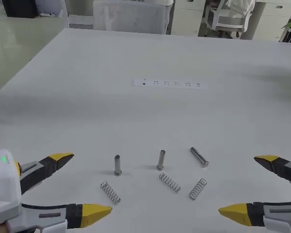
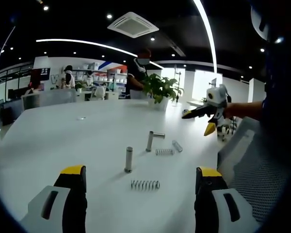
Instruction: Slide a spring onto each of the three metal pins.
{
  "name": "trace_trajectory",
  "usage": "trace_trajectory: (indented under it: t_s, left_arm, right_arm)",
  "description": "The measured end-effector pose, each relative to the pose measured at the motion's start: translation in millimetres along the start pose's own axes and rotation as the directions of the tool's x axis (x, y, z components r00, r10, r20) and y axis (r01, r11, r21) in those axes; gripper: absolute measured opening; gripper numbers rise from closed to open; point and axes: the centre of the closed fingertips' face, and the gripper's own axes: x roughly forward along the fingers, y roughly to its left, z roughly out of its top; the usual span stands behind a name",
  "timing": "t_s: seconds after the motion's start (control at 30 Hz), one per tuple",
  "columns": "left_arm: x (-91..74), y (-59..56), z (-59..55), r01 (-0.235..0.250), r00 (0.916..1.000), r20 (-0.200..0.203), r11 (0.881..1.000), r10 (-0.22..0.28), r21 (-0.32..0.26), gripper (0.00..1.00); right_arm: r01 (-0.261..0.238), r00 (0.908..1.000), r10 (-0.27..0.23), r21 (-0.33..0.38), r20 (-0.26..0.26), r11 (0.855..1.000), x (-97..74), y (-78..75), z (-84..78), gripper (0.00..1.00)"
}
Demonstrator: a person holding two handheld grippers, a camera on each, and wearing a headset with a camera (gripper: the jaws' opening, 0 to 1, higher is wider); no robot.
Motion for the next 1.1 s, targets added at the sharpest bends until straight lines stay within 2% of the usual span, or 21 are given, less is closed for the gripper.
trace_trajectory:
  t_s: [0.2,0.3,0.53,0.6,0.73,0.9,1.1]
  left_arm:
    - [-0.8,0.4,0.0,-0.003,1.0,0.001,1.0,0.003,-0.001,0.9]
    - [-1.1,0.6,-0.2,-0.003,1.0,0.001,1.0,0.003,-0.001,0.9]
    - [-1.2,1.5,0.4,-0.007,1.0,0.0,1.0,0.007,0.003,0.9]
    - [-1.7,2.0,0.8,-0.009,1.0,0.001,1.0,0.009,0.003,0.9]
    - [-2.1,2.5,0.3,-0.014,0.9999,0.002,1.0,0.014,0.001,0.9]
    - [-2.4,2.8,0.8,-0.017,0.9998,0.003,1.0,0.017,0.002,0.9]
    - [-2.2,3.7,1.6,-0.021,0.9998,0.006,1.0,0.021,0.0,0.9]
  right_arm:
    - [0.001,1.0,-0.001,-0.007,0.0,1.0,2.4,-2.7,2.8,0.94]
    - [0.006,1.0,-0.006,-0.011,-0.002,1.0,5.7,-9.0,5.9,0.93]
    - [0.021,0.9997,-0.021,-0.023,0.008,1.0,13.3,-18.7,22.3,0.9]
    - [0.021,0.9998,-0.021,-0.029,0.006,0.999,16.9,-19.9,24.8,0.88]
    - [0.04,0.9986,-0.042,-0.054,-0.031,0.998,23.6,-26.8,25.3,0.85]
    - [0.04,0.9989,-0.041,-0.055,-0.022,0.998,31.4,-33.0,36.1,0.83]
    - [0.037,0.9986,-0.04,-0.068,-0.034,0.997,44.2,-37.8,44.5,0.8]
